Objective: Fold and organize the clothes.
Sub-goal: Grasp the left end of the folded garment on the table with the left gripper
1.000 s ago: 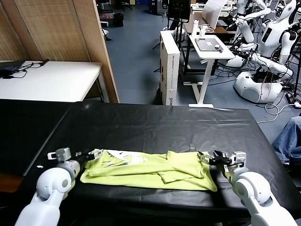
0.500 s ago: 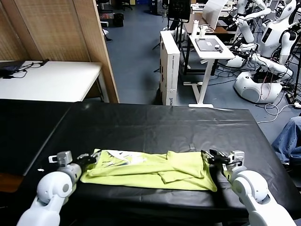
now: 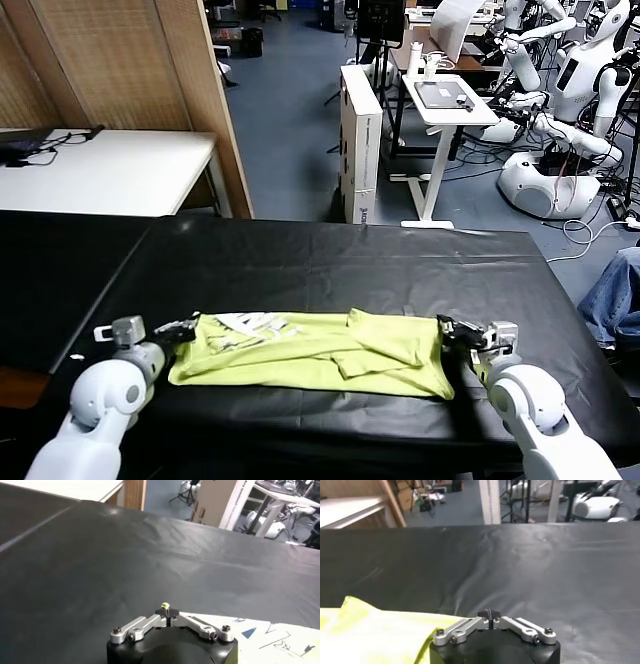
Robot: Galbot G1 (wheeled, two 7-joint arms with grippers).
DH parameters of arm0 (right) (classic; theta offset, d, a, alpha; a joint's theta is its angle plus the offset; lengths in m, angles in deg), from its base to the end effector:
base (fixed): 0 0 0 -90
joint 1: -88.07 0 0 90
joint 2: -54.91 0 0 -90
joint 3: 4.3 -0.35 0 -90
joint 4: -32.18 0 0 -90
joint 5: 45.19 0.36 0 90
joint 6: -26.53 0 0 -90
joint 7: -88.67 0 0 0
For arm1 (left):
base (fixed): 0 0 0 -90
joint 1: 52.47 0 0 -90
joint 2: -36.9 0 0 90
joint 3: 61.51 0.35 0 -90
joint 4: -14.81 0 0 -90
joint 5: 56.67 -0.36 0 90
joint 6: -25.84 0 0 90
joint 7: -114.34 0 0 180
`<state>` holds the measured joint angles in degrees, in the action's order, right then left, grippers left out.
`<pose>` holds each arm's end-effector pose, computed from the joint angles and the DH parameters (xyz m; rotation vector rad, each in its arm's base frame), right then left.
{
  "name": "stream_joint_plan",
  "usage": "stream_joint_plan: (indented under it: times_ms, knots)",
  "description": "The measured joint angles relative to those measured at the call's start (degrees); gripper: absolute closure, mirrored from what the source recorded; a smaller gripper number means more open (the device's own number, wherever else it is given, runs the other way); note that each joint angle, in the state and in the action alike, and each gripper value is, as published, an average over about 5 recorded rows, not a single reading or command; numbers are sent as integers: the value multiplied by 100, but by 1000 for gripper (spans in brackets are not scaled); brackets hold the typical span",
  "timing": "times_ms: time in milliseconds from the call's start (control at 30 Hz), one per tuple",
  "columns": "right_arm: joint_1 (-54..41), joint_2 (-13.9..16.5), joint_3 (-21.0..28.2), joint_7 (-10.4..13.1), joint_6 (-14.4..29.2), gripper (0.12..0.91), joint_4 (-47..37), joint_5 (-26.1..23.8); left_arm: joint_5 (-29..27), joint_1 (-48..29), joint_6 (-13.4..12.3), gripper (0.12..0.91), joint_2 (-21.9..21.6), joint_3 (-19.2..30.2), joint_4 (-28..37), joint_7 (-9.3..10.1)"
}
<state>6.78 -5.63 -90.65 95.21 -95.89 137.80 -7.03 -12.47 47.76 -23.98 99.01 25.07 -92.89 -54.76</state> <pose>0.3070 -0.1052 -0.2809 0.1655 -2.6072 -0.1138 0.3008 0.1306 -0.2606 -0.0243 -2.5262 0.2281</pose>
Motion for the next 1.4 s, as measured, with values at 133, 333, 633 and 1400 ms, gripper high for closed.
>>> stream_joint_plan:
  times_ms: [133,333,633,1400]
  knots:
    - [22,39,-19,-198,212,120,30,-3,-35,-50,-104,797,9,18,19,-47]
    - [120,177,-95,-446,690,118,170,231,-29,-69,-137,437,-94,-30,46,-59]
    - [737,535,-501,-586,1272,118,813,972,1048,328,195,127,-682,-400,-341,171]
    - [2186,659,-1462,-465,1570,118,2060,1405,1465,1142,201,123,-898,-908,-419,-758]
